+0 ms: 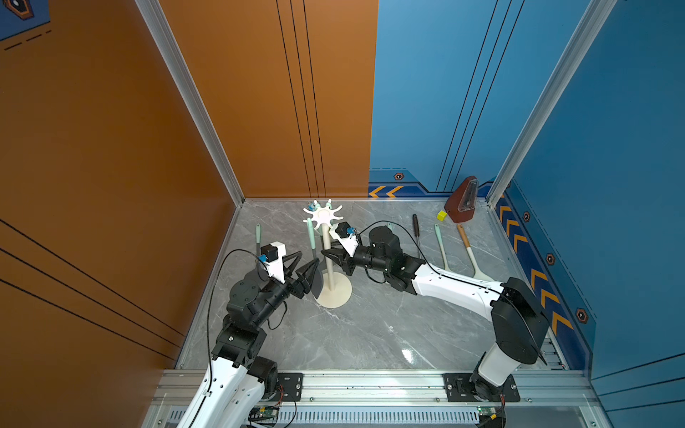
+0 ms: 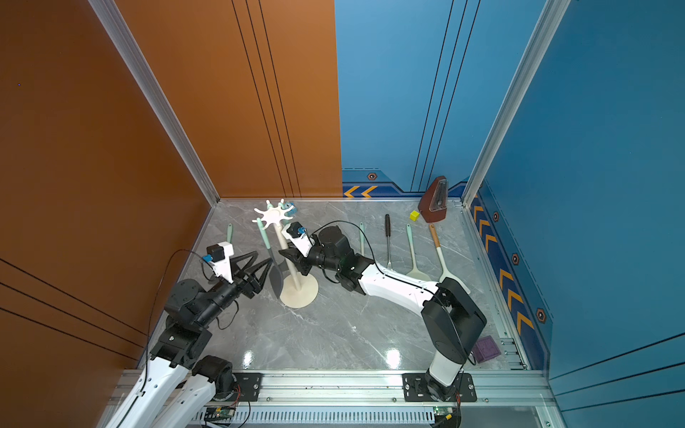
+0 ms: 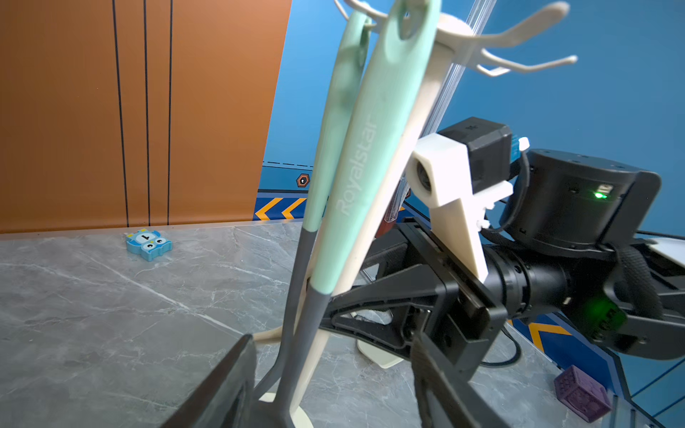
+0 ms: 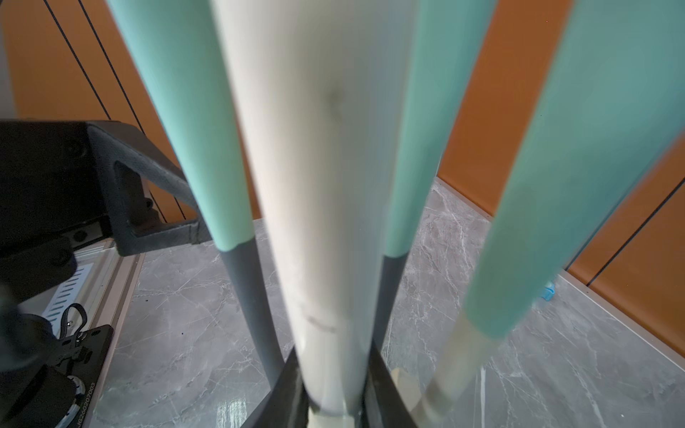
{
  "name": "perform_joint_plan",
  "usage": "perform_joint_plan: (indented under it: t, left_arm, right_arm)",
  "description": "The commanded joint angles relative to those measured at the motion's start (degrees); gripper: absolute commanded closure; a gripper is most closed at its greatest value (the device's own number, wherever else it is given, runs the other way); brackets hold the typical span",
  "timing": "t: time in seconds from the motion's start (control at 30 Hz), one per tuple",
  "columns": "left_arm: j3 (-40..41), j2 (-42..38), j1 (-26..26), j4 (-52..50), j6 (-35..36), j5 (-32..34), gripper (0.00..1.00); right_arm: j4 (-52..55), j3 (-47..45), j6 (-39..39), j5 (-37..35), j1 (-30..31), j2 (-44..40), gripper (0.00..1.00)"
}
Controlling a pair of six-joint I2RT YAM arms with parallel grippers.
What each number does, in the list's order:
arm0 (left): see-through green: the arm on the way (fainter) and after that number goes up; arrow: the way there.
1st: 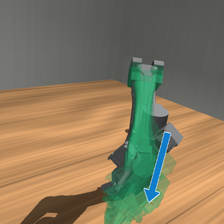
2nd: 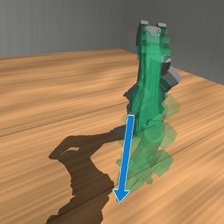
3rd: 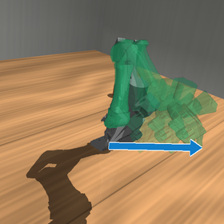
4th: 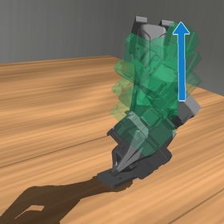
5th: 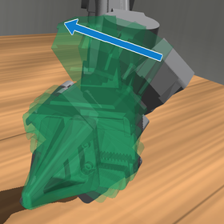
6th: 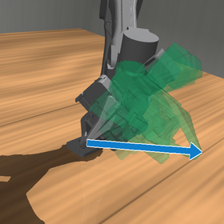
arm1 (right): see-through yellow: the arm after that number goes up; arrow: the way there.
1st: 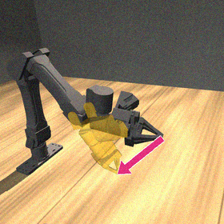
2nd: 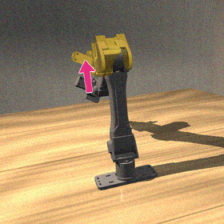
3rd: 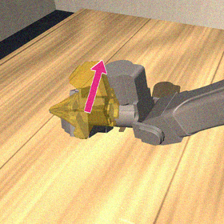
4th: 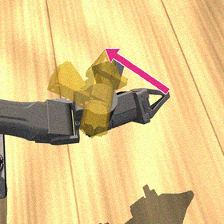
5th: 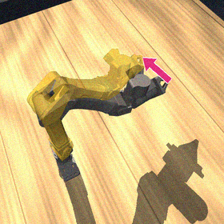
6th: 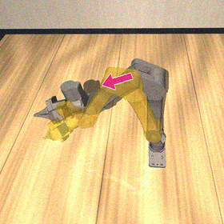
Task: Take the spatula off the kitchen utensil rack
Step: Take off the spatula from the rack.
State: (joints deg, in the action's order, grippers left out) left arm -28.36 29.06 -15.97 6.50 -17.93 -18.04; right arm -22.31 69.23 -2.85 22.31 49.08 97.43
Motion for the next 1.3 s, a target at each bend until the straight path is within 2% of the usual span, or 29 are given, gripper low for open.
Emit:
perform_joint_plan:
  t: [0.0,0.13,0.3,0.4,0.87,1.03,1.27]
  left_arm:
    - [0.9,-0.7,-0.9,1.4,2.7,1.6,0.31]
    - [0.6,0.5,-2.2,1.5,4.3,4.2,0.31]
    - [1.1,0.6,-3.8,3.2,7.3,10.4,0.31]
    - [0.9,1.5,-3.9,4.8,9.1,11.5,0.32]
    - [-3.4,8.5,-3.9,9.3,13.0,5.3,0.4]
    - [-4.0,9.7,-3.9,9.3,14.1,3.3,0.46]
    - [-4.4,11.1,-3.9,9.2,14.4,2.1,0.67]
  right_arm:
    - [0.3,1.6,0.3,-0.1,0.1,0.5,0.86]
    - [1.0,1.4,-0.2,-0.1,0.1,0.2,0.9]
    - [2.1,1.0,-0.8,-0.4,0.3,-0.4,0.93]
    - [2.6,1.1,-1.1,-0.2,0.3,-0.5,0.94]
    - [4.0,1.1,-1.7,0.4,0.2,-0.9,0.95]
    - [4.4,0.9,-1.9,0.5,0.0,-1.2,0.95]
    - [4.9,0.9,-2.2,0.4,0.0,-1.6,0.96]
